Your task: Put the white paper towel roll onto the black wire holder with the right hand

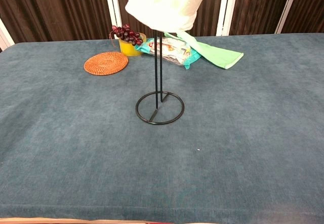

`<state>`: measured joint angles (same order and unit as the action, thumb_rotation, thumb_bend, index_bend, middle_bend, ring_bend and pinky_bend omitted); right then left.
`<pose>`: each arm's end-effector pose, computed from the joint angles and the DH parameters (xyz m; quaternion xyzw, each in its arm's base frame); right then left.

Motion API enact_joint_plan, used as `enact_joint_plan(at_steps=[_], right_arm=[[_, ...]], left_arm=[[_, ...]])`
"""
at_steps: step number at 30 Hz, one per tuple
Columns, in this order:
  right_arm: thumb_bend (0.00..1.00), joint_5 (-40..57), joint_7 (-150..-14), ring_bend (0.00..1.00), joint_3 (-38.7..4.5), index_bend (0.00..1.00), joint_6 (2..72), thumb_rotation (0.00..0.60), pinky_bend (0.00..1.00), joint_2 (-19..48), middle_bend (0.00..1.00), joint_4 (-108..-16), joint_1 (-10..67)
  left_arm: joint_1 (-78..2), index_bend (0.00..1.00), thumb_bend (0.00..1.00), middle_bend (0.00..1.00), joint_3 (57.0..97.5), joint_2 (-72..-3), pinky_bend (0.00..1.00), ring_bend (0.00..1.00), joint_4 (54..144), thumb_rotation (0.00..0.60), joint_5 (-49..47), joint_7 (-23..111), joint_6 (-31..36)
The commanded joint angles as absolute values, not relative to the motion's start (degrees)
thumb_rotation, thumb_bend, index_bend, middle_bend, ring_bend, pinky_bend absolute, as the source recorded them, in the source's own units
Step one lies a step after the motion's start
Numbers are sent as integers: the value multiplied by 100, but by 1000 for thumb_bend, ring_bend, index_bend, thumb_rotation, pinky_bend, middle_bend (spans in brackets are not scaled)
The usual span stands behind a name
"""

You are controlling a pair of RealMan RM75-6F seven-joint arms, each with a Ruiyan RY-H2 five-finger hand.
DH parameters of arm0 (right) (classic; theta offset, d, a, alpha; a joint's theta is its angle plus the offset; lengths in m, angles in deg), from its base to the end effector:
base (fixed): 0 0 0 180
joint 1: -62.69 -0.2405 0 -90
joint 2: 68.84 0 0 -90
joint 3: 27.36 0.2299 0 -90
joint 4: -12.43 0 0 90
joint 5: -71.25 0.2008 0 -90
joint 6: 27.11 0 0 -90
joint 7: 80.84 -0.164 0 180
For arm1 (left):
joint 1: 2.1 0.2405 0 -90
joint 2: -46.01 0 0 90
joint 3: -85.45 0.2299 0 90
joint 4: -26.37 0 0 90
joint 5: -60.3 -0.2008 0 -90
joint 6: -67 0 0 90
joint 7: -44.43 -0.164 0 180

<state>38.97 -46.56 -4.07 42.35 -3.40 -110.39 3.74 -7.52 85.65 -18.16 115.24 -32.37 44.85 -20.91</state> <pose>0.0189 -0.3350 0.1125 0.6837 -0.3825 0.4629 0.4147 -0.2774 0.1900 0.1524 -0.6397 -0.3451 -0.3950 0.5618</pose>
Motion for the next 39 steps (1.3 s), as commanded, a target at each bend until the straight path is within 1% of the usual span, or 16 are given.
enact_joint_plan(at_steps=[1, 4, 5, 7, 10, 11, 12, 13, 16, 18, 20, 25, 31, 34, 37, 39], right_arm=[[98, 4192, -4367, 648, -473, 762, 4394, 600, 609, -241, 646, -10961, 201], [98, 4564, -4180, 634, -481, 710, 4419, 600, 605, -197, 645, -10931, 61], [98, 4686, -4142, 616, -482, 676, 4409, 600, 598, -182, 636, -10926, 18], [97, 4813, -4108, 556, -490, 558, 4384, 600, 571, -168, 574, -10924, -31], [98, 4918, -4112, 408, -511, 251, 4321, 600, 492, -180, 395, -10935, -68], [98, 4925, -4131, 350, -517, 133, 4294, 600, 456, -196, 334, -10939, -71], [98, 4923, -4153, 295, -522, 50, 4273, 600, 422, -210, 276, -10942, -68], [98, 4918, -4170, 246, -529, 10, 4256, 600, 391, -225, 226, -10942, -65], [98, 4937, -4181, 130, -568, 0, 4175, 600, 311, -292, 105, -10957, -74], [98, 4884, -4163, 89, -614, 0, 4171, 600, 286, -317, 53, -10961, -81], [98, 4813, -4154, 69, -664, 0, 4184, 600, 276, -340, 22, -10973, -73], [98, 4764, -4140, 42, -758, 0, 4168, 600, 245, -489, 0, -11065, -34], [98, 4285, -4221, 9, -1015, 0, 4231, 600, 205, -846, 0, -11362, 263], [98, 3500, -4339, 0, -1427, 0, 4386, 600, 163, -1095, 0, -11677, 724], [98, 2240, -4411, 0, -2158, 0, 4700, 600, 71, -1236, 0, -11806, 1428], [98, 1219, -4533, 0, -2767, 0, 5041, 600, 9, -1192, 0, -11629, 2045]], left_arm=[[-754, 0, 448, 32, 8567, -1814, 23, 21, 11525, 600, -3238, 4481, -2084], [-757, 0, 446, 32, 8571, -1815, 23, 20, 11532, 600, -3240, 4468, -2075], [-758, 0, 447, 32, 8574, -1815, 23, 20, 11534, 600, -3248, 4465, -2074], [-757, 0, 447, 32, 8579, -1812, 22, 20, 11536, 600, -3261, 4465, -2080], [-747, 0, 447, 32, 8580, -1802, 23, 20, 11540, 600, -3259, 4479, -2096], [-744, 0, 447, 32, 8577, -1802, 23, 20, 11536, 600, -3255, 4487, -2101], [-741, 0, 447, 32, 8577, -1799, 23, 20, 11534, 600, -3256, 4494, -2108], [-740, 0, 447, 32, 8577, -1799, 23, 20, 11531, 600, -3257, 4500, -2110], [-737, 0, 447, 32, 8584, -1797, 23, 20, 11526, 600, -3272, 4509, -2118], [-735, 0, 447, 32, 8586, -1796, 23, 20, 11527, 600, -3279, 4511, -2124], [-733, 0, 447, 32, 8587, -1797, 23, 20, 11528, 600, -3281, 4506, -2126], [-727, 0, 448, 32, 8589, -1802, 23, 20, 11533, 600, -3287, 4492, -2137], [-706, 0, 448, 32, 8593, -1804, 23, 20, 11545, 600, -3306, 4487, -2180], [-699, 0, 448, 32, 8585, -1795, 23, 21, 11545, 600, -3313, 4503, -2208], [-686, 0, 448, 32, 8581, -1794, 23, 20, 11539, 600, -3329, 4516, -2248], [-666, 0, 447, 32, 8575, -1796, 23, 20, 11531, 600, -3354, 4521, -2310]])
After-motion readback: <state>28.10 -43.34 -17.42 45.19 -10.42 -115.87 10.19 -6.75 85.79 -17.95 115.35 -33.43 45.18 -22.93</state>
